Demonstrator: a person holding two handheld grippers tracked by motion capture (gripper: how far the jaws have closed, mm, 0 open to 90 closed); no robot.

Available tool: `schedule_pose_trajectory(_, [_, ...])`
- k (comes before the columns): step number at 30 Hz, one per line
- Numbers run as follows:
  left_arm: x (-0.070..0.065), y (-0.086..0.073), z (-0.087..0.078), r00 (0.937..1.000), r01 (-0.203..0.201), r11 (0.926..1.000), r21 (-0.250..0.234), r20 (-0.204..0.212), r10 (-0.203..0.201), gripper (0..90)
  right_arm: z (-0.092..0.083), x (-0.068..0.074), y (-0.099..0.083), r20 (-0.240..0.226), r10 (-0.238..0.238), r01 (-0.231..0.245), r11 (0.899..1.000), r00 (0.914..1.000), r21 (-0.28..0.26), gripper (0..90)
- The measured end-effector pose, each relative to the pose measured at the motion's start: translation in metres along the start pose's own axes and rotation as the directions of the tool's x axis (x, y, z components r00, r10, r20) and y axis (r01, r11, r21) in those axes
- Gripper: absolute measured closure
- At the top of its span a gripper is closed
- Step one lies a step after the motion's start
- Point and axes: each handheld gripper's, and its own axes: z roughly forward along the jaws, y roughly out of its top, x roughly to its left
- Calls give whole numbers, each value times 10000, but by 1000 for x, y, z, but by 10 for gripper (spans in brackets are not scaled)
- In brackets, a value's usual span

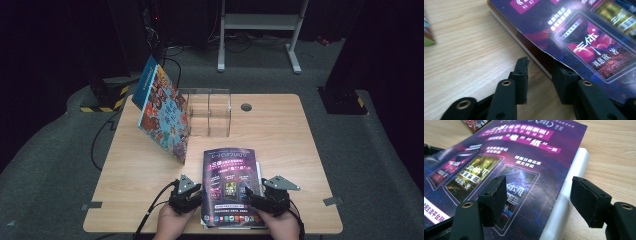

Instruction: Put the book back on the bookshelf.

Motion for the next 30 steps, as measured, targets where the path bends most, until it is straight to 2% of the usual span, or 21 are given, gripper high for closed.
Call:
schedule_pose_trajectory(1, [5, 0, -3, 9986, -502, 9985, 233, -162, 506, 645, 0, 0, 0, -3, 55, -55, 10000, 10000, 26, 300])
schedule_pose_trajectory(2, [7, 0, -5, 9986, -463, 9988, 174, -237, 467, 645, 0, -1, 0, 2, 32, -32, 10000, 10000, 9, 300])
schedule_pose_trajectory(3, [6, -2, -4, 9994, -45, 9999, -110, -336, 41, 645, 0, -1, -1, 33, 81, -81, 10000, 10000, 21, 301])
schedule_pose_trajectory(4, [13, -2, -7, 9960, -734, 9968, 312, -482, 749, 644, 0, -2, -1, 49, 39, -39, 10000, 10000, 10, 301])
schedule_pose_trajectory(6, [17, -6, -8, 9957, -671, 9966, 470, -606, 699, 626, -1, -3, -1, 51, 54, -54, 10000, 10000, 8, 301])
schedule_pose_trajectory(7, [18, -6, -10, 9940, -789, 9958, 472, -728, 822, 623, -2, -3, -1, 65, 50, -50, 10000, 10000, -31, 302])
schedule_pose_trajectory(9, [17, -7, -11, 9907, -977, 9943, 427, -904, 1013, 623, -3, -4, 0, 98, 61, -61, 10000, 9999, -68, 303])
schedule_pose_trajectory(12, [13, -7, -10, 9926, -940, 9949, 374, -734, 966, 623, -3, -5, 0, 114, 73, -72, 9999, 9999, -95, 304])
schedule_pose_trajectory(15, [8, -7, -7, 9888, -1195, 9911, 582, -834, 1241, 643, -3, -4, 0, 123, 51, -50, 10000, 9999, -85, 305])
schedule_pose_trajectory(26, [10, -6, -6, 9965, -734, 9967, 338, -369, 746, 654, -2, -3, 0, 142, 40, -39, 10000, 9999, -82, 305])
schedule_pose_trajectory(30, [8, -5, -5, 9960, -786, 9964, 331, -411, 799, 653, -3, -4, 0, 139, 93, -92, 9999, 9999, -87, 305])
